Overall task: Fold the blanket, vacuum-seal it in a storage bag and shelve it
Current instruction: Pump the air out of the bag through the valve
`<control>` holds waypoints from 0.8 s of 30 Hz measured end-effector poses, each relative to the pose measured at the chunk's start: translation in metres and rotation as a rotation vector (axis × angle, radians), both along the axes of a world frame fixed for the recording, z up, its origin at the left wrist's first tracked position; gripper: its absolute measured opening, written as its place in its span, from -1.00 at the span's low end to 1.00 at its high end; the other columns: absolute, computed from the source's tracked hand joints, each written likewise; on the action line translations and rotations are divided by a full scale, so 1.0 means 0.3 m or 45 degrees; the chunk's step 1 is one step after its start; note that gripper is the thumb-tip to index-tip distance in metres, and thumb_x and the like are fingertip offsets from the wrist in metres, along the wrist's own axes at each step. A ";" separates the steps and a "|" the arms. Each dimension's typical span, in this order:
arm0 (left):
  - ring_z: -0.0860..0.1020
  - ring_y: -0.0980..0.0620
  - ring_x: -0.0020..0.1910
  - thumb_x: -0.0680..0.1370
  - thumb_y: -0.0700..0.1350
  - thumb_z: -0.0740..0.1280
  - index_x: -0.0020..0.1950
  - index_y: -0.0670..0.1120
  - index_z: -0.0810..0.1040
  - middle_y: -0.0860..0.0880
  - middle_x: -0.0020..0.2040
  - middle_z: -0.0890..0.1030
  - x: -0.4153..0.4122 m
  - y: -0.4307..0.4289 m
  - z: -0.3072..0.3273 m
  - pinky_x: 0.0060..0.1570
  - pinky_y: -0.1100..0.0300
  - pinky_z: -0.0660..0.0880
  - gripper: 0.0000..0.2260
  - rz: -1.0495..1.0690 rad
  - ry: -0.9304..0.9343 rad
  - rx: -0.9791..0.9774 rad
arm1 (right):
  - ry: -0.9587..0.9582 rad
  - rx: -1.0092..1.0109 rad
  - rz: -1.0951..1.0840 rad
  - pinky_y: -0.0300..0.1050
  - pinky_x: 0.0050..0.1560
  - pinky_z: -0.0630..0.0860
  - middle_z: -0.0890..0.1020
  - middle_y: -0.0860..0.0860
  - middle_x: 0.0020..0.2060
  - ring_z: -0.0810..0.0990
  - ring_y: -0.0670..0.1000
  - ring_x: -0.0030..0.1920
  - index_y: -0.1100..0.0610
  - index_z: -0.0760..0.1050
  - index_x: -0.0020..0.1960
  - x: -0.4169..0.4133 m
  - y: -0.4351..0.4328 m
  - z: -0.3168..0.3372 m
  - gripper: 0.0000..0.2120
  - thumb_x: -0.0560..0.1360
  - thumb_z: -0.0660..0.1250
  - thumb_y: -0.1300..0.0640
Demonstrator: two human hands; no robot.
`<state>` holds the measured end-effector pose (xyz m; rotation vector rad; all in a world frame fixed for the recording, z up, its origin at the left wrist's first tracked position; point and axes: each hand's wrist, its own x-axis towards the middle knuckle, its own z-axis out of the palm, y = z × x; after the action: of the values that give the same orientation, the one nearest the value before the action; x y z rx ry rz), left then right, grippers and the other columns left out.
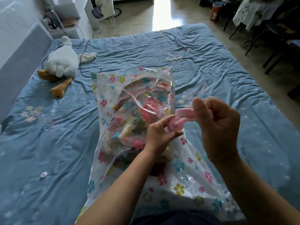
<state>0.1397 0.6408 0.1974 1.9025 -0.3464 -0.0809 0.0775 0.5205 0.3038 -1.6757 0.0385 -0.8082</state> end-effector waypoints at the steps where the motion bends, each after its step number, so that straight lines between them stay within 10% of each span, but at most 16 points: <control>1: 0.66 0.10 0.01 0.29 0.04 0.57 0.18 -0.11 0.62 0.02 0.04 0.70 -0.003 0.001 -0.005 0.05 0.00 0.60 -0.49 0.011 0.014 -0.014 | 0.019 -0.077 -0.022 -0.03 -0.42 0.29 0.26 0.15 -0.54 0.37 0.07 -0.49 0.05 0.21 -0.43 0.003 -0.001 -0.021 -0.55 0.50 0.33 -0.07; 6: 0.64 0.19 0.02 0.32 -0.15 0.59 0.17 0.06 0.62 0.10 0.05 0.68 -0.033 -0.011 -0.013 0.09 0.14 0.58 -0.55 -0.005 0.036 -0.061 | 0.682 -0.288 0.018 -0.16 -0.39 0.25 0.26 -0.11 -0.55 0.25 -0.11 -0.50 0.07 0.26 -0.47 0.048 -0.025 -0.227 -0.40 0.39 0.25 -0.42; 12: 0.65 0.10 0.04 0.31 -0.04 0.59 0.20 -0.11 0.61 0.02 0.05 0.69 -0.001 0.003 -0.012 0.08 0.00 0.59 -0.51 0.015 0.037 -0.054 | 0.017 -0.091 -0.071 -0.05 -0.47 0.27 0.34 0.27 -0.56 0.37 0.12 -0.53 0.25 0.23 -0.44 0.006 0.006 -0.018 -0.44 0.52 0.31 -0.10; 18: 0.64 0.20 0.01 0.33 -0.15 0.58 0.21 -0.04 0.62 0.05 0.04 0.70 -0.027 -0.011 -0.020 0.06 0.24 0.55 -0.54 -0.020 0.039 -0.062 | 0.724 -0.393 0.009 -0.14 -0.36 0.24 0.27 -0.08 -0.57 0.26 -0.08 -0.50 0.07 0.25 -0.48 0.053 -0.031 -0.217 -0.37 0.38 0.17 -0.47; 24: 0.64 0.14 0.05 0.29 0.05 0.58 0.23 -0.08 0.60 0.02 0.09 0.68 0.027 0.009 -0.011 0.10 0.11 0.58 -0.45 -0.016 0.022 0.004 | 0.082 -0.053 0.067 0.18 -0.43 0.41 0.50 0.41 -0.44 0.66 0.29 -0.28 0.15 0.21 -0.39 0.049 -0.002 -0.046 -0.47 0.52 0.33 -0.16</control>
<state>0.1478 0.6435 0.1942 1.9019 -0.3466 -0.1067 0.0922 0.5200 0.2899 -1.7346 0.0225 -0.7195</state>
